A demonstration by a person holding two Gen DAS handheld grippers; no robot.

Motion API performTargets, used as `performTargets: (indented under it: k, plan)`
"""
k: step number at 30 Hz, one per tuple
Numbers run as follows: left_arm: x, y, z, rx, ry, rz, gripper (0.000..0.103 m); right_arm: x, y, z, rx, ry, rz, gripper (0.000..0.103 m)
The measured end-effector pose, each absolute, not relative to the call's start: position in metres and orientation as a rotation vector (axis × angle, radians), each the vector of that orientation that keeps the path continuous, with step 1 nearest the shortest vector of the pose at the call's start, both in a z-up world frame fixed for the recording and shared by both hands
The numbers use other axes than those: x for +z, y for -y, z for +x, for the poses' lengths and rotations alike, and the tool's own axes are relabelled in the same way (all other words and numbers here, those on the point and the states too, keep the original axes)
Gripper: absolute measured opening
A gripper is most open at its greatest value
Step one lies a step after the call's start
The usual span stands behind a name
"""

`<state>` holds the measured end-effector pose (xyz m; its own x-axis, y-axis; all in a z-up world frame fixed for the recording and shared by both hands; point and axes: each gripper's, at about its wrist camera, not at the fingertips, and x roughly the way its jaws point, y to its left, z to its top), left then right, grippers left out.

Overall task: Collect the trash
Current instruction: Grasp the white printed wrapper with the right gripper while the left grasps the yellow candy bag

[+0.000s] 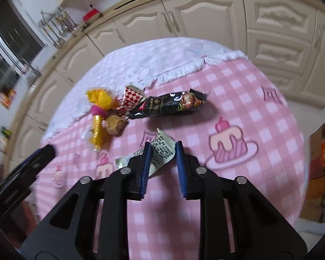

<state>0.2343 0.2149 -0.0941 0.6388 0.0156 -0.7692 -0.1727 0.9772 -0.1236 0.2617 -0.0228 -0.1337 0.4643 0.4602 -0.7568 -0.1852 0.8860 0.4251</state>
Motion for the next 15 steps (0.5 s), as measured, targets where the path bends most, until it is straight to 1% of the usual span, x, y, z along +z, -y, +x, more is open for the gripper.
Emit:
performTargets:
  k: [5,6,10,15]
  plan:
    - [-0.096,-0.195,0.265,0.065,-0.894,-0.164,0.076,-0.123,0.051,0.261,0.412,-0.974,0.361,0.015]
    - [-0.097,-0.192,0.27,0.064,-0.897,-0.158,0.076,-0.12,0.058,0.264,0.413,-0.964,0.377,0.006]
    - [-0.104,-0.186,0.297,0.053,-0.892,-0.165,0.076,-0.115,0.074,0.27,0.421,-0.945,0.397,0.006]
    - [-0.127,-0.185,0.321,0.048,-0.953,-0.18,0.075,-0.12,0.081,0.283,0.427,-0.967,0.411,0.006]
